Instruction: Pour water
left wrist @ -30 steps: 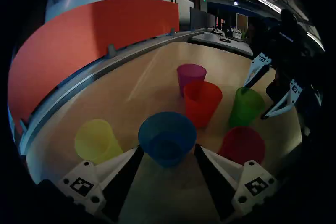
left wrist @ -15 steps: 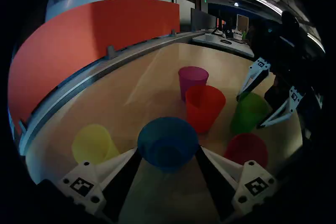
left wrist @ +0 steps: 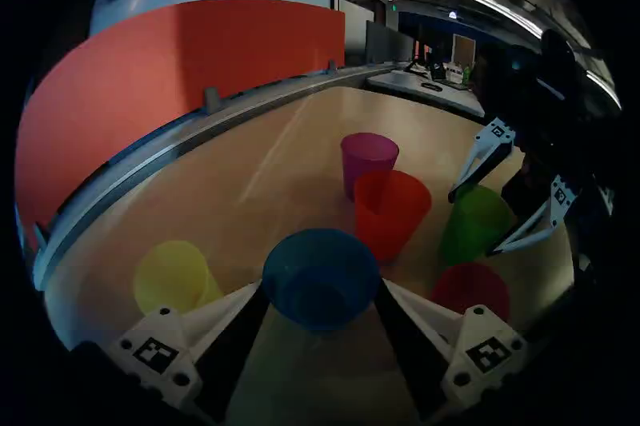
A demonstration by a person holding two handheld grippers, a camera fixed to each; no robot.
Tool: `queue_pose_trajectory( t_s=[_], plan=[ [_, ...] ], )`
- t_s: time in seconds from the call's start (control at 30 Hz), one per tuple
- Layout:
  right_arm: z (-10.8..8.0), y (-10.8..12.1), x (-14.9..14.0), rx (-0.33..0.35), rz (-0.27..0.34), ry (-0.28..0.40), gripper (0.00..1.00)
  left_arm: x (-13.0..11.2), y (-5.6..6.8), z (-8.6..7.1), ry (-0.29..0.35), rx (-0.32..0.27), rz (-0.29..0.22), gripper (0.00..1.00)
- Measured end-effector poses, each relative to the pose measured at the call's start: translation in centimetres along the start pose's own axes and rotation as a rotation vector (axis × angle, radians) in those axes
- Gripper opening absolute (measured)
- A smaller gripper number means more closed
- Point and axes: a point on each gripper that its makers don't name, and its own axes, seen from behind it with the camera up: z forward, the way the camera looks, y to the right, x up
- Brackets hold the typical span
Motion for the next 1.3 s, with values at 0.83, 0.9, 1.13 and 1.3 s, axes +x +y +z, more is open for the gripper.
queue_pose_trajectory(
  t_s=[0.83, 0.9, 1.13, 1.3],
  plan=[
    [-0.3, 0.2, 0.8, 0.004, 0.006, 0.024, 0.92, -0.2, 0.2, -0.2, 0.001, 0.006, -0.007, 0.86],
    [-0.5, 0.3, 0.8, 0.002, 0.004, 0.023, 0.92, -0.3, 0.2, -0.4, 0.0, 0.008, -0.007, 0.86],
    [-1.3, 0.4, 1.5, -0.007, -0.012, 0.028, 0.92, 0.4, 0.3, -1.4, 0.022, 0.021, -0.009, 0.86],
    [-1.9, 0.5, 2.3, -0.013, -0.019, 0.041, 0.92, 1.6, 0.1, -2.7, 0.053, 0.033, -0.034, 0.86]
  ],
)
